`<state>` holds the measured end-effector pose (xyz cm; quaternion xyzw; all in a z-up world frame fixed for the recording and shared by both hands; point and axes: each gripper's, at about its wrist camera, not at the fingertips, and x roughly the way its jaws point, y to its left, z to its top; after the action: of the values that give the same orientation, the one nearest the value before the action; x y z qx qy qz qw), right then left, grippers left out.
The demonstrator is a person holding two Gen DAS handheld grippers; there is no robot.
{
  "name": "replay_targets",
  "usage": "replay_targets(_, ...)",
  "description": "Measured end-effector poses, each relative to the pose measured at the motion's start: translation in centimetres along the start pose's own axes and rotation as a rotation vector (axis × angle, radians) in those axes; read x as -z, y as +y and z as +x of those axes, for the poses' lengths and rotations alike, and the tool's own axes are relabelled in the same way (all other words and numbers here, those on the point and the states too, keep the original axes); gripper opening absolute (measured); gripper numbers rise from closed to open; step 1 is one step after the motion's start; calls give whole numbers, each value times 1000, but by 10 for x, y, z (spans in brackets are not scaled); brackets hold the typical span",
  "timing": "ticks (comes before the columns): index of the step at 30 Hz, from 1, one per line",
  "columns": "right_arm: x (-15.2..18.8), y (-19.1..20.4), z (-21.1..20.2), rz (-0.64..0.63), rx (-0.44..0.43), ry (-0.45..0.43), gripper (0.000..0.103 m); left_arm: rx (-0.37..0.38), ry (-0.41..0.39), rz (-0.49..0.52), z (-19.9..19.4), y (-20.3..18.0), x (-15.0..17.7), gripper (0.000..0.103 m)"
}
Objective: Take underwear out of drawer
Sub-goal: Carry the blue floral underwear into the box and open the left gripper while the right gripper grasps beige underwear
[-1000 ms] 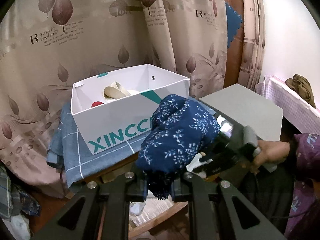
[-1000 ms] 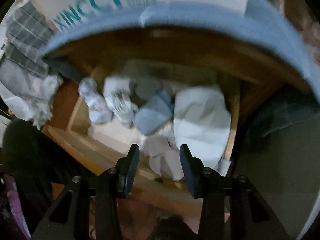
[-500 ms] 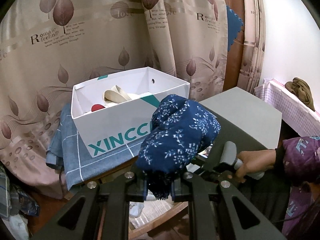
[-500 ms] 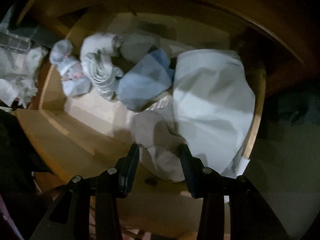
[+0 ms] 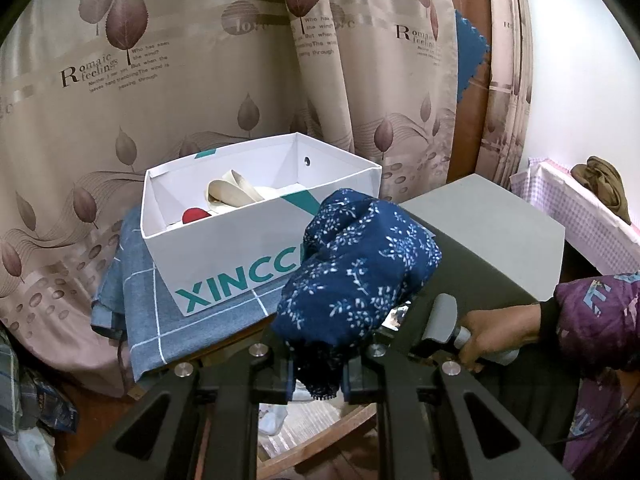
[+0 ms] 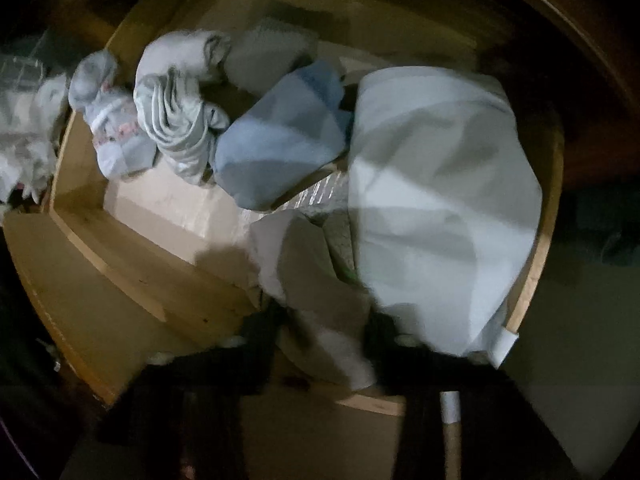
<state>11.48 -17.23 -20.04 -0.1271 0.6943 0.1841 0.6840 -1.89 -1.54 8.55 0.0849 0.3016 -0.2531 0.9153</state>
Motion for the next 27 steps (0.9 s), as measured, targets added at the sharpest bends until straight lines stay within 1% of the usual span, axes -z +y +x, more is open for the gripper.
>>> replay_targets(1, 0, 4, -2, -22, -2, -15, 18, -3, -1, 0, 0, 0, 0, 16)
replay_targets(2, 1, 10, -5, -44, -5, -36, 15, -7, -3, -2, 0, 0, 0, 16)
replay_targets(6, 6, 12, -17, -45, -15, -94, 12, -15, -8, -18, -1, 5, 0, 16)
replay_targets(10, 12, -6, -47, 50, -136, -193, 11, -23, -12, -33, -4, 10, -1, 16)
replay_targets(12, 14, -11, -58, 80, -171, -229, 11, -21, -14, -45, -5, 14, -1, 16)
replay_targets(13, 19, -14, -67, 102, -205, -260, 11, -21, -15, -52, -6, 15, -2, 16)
replay_targets(17, 28, -22, -85, 155, -257, -333, 11, -19, -22, -75, -7, 20, -6, 16)
replay_targets(20, 33, -28, -91, 177, -276, -364, 11, -25, -25, -79, -8, 22, -11, 16)
replay_targets(22, 34, -30, -92, 190, -281, -368, 11, -22, -32, -84, -9, 23, -18, 16)
replay_targets(25, 32, -31, -90, 197, -283, -369, 11, -22, -45, -95, -11, 27, -34, 16)
replay_targets(27, 34, -33, -92, 198, -283, -373, 11, -28, -59, -101, -11, 31, -51, 16)
